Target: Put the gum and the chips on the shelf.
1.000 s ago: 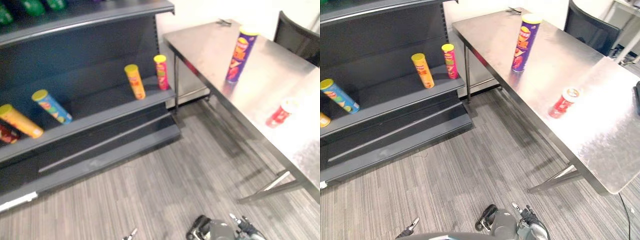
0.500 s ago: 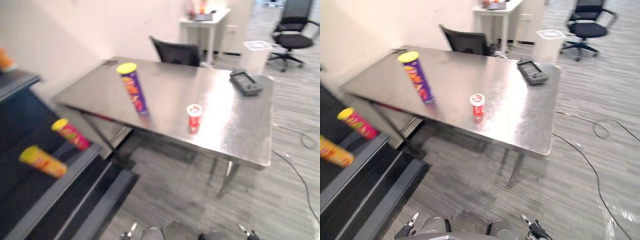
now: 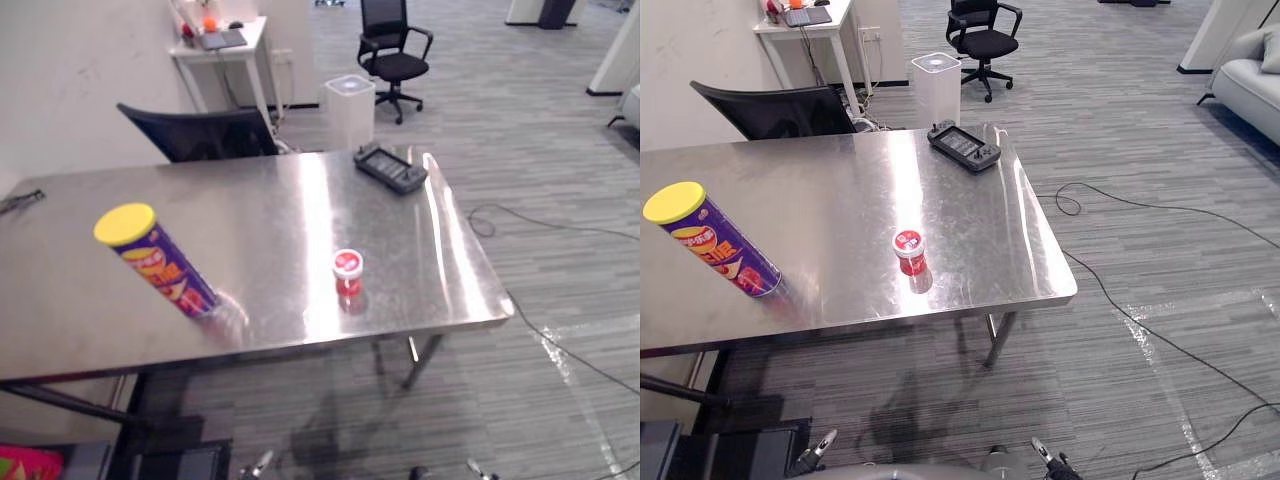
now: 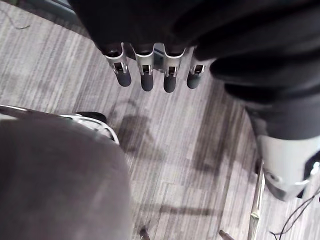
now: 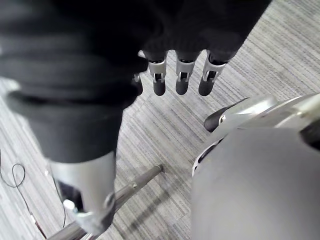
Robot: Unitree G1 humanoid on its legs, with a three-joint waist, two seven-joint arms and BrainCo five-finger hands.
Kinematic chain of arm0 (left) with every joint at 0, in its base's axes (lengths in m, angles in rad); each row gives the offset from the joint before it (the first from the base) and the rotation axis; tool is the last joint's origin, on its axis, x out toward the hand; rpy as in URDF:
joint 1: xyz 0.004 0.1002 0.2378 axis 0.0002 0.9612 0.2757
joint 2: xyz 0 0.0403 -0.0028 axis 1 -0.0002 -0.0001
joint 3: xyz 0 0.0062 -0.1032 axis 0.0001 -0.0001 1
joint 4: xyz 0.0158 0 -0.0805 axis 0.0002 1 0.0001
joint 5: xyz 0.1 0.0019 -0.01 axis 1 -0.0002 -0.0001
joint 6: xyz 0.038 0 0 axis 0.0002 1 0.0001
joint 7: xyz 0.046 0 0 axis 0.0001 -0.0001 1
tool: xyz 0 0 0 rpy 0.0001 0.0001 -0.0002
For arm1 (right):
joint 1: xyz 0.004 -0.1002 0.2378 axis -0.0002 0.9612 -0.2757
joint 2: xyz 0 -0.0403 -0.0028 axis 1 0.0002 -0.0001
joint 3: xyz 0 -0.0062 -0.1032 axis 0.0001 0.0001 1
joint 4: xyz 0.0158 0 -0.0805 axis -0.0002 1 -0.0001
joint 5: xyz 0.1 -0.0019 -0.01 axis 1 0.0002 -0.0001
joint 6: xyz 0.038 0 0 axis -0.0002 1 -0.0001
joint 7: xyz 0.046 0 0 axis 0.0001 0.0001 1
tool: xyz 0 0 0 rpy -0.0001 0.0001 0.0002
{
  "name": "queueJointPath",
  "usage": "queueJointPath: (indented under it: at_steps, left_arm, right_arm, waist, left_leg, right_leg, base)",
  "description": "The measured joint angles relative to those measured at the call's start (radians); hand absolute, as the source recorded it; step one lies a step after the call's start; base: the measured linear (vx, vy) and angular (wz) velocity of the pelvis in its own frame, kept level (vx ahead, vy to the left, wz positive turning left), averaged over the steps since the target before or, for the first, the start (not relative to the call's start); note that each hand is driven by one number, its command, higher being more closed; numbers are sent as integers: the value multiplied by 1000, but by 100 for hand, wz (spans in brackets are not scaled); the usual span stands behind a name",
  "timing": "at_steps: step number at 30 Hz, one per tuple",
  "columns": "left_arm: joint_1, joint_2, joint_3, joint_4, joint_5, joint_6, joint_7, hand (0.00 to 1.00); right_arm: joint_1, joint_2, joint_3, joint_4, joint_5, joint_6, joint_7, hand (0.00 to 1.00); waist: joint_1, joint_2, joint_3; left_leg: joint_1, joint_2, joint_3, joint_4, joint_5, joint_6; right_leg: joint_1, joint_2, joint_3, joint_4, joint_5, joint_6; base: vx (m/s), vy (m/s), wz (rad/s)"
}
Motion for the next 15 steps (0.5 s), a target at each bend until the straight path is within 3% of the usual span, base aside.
queueJointPath:
  at_steps: [2, 6, 11, 15]
  left_arm:
    - [0, -14, -3, 1, 9, 0, 0, 0]
    - [16, -22, -3, 2, 39, 1, 0, 0]
    - [21, -14, 0, 2, 45, 1, 0, 0]
    - [28, -3, 11, -2, 85, 1, -1, 0]
  right_arm:
    - [7, -9, -30, 0, -1, 1, -6, 0]
    - [21, -13, -69, 0, -12, 1, -8, 0]
    - [25, -18, -155, 1, -36, 2, -22, 0]
    - [-6, -65, -348, 0, -35, 3, -46, 0]
  waist:
    - [0, 17, -8]
    - [19, 23, -22]
    - [19, 5, -31]
    - [17, -8, -41]
  left_leg:
    - [14, 0, -5, -47, 3, 5]
    - [36, 3, -10, -79, 13, 8]
    - [33, -3, -32, -117, 34, 9]
    - [33, -9, -42, -121, 33, 8]
  right_leg:
    - [-3, 10, -17, -14, 3, -4]
    - [26, 21, -37, -61, 4, -8]
    - [45, 25, -70, -116, 25, -14]
    - [66, 28, -85, -150, 52, -8]
  base:
    - [-28, 17, 6]
    - [-41, -24, 5]
    - [19, -6, 12]
    - [103, 6, 7]
